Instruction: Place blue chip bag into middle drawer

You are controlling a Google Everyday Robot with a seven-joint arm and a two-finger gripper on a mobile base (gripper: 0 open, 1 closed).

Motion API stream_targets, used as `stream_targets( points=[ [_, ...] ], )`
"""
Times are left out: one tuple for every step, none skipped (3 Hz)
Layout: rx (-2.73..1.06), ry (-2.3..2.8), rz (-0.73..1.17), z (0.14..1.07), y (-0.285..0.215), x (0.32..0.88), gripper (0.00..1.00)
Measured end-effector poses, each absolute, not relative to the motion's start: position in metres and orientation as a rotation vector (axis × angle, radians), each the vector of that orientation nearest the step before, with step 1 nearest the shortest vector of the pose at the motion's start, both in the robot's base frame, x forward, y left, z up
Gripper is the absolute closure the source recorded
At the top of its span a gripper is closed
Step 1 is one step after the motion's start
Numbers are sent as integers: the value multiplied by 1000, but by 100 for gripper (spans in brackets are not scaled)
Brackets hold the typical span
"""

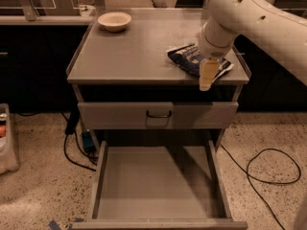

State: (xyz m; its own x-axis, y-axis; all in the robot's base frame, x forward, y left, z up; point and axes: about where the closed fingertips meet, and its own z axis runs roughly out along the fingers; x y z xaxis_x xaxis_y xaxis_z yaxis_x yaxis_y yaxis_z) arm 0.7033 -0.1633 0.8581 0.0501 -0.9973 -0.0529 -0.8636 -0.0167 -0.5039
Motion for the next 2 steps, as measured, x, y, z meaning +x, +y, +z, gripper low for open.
stream_targets(
  points=[
    [-1966, 1837, -437, 852, -162, 728, 0],
    [-1964, 1829, -438, 853, -162, 735, 15]
  ],
)
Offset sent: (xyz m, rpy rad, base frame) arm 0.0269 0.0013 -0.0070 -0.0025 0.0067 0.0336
